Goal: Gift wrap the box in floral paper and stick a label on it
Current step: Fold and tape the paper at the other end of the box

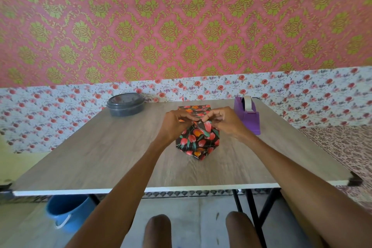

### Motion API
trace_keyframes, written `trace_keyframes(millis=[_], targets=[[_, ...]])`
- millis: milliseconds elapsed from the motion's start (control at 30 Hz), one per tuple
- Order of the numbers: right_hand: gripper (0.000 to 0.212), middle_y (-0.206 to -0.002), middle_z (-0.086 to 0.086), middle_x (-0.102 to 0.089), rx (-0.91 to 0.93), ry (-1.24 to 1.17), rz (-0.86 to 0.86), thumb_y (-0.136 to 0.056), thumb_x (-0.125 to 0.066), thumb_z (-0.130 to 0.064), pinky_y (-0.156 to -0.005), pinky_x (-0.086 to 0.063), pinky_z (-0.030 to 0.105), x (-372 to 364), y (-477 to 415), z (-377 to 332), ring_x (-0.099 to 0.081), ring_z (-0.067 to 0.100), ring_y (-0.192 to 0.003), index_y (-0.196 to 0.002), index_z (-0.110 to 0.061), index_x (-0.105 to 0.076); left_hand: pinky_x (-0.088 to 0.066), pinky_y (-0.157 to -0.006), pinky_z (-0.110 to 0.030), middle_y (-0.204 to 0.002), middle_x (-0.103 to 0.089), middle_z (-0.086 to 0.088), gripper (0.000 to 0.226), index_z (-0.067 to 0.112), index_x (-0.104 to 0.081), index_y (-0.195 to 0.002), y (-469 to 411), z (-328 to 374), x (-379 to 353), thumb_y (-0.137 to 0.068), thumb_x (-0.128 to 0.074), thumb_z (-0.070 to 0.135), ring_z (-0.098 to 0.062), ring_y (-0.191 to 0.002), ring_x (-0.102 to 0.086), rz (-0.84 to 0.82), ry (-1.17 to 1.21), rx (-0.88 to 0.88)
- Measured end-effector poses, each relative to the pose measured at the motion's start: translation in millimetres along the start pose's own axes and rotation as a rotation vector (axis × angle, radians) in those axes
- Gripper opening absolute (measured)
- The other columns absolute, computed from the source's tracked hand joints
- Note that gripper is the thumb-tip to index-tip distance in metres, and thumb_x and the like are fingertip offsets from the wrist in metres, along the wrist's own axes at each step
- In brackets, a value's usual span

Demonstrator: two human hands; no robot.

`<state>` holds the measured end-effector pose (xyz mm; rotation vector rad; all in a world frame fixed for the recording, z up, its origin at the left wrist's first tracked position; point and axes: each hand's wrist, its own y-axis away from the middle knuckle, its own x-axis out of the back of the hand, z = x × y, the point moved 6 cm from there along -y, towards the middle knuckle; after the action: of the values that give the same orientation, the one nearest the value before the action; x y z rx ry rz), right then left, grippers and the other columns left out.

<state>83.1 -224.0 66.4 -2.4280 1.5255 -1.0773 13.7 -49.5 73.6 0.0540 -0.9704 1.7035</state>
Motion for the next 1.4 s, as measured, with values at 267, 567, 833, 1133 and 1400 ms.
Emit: trace_keyframes(millis=[267, 567, 833, 1133, 1400], targets=[[0.033, -0.098, -0.003, -0.075, 0.020, -0.122, 0.023, -0.076, -0.081, -0.002, -0.082, -0.056, 0.023, 1, 6, 2, -0.072, 0.014, -0.089, -0.104, -0.017, -0.074, -0.050, -0.073, -0.006, -0.100, -0.073, 0.005, 0.026, 0.018, -0.076, -0.104, 1, 3, 1, -0.079, -0.080, 0.013, 0.008, -0.080, -0.064, -0.015, -0.066, 0.001], [0.024, -0.095, -0.001, -0.075, 0.069, -0.043, 0.085, -0.077, -0.075, 0.007, -0.081, -0.058, 0.025, 2, 7, -1, -0.072, 0.010, -0.089, -0.087, -0.015, -0.076, -0.052, -0.072, -0.018, -0.088, -0.074, 0.005, 0.015, 0.016, -0.080, -0.090, 2, 0, 0, -0.078, -0.078, 0.006, -0.004, -0.080, -0.064, 0.067, -0.058, -0.040], [0.033, -0.093, 0.003, -0.076, 0.067, 0.006, 0.082, -0.075, -0.065, 0.017, -0.078, -0.053, 0.015, 5, 9, 2, -0.071, 0.007, -0.088, -0.087, -0.011, -0.077, -0.055, -0.081, -0.019, -0.103, -0.074, 0.008, 0.022, 0.017, -0.076, -0.105, 9, 0, -6, -0.091, -0.066, 0.030, -0.006, -0.097, -0.068, -0.250, 0.181, 0.143], [0.028, -0.091, 0.000, -0.075, 0.128, 0.045, 0.055, -0.078, -0.069, 0.013, -0.078, -0.054, 0.014, 6, 9, -6, -0.071, 0.002, -0.085, -0.092, -0.010, -0.078, -0.060, -0.072, -0.030, -0.089, -0.075, 0.005, 0.022, 0.026, -0.072, -0.096, -2, 0, -6, -0.077, -0.081, 0.031, -0.010, -0.080, -0.071, -0.107, 0.053, 0.244], [0.033, -0.102, 0.004, -0.075, -0.076, -0.177, -0.113, -0.093, -0.046, -0.002, -0.097, -0.051, 0.044, 2, 4, -2, -0.066, 0.025, -0.106, -0.093, -0.012, -0.077, -0.055, -0.068, -0.014, -0.086, -0.075, 0.008, 0.017, 0.024, -0.076, -0.090, -1, 4, -9, -0.075, -0.083, 0.023, -0.004, -0.074, -0.068, -0.040, -0.010, 0.192]])
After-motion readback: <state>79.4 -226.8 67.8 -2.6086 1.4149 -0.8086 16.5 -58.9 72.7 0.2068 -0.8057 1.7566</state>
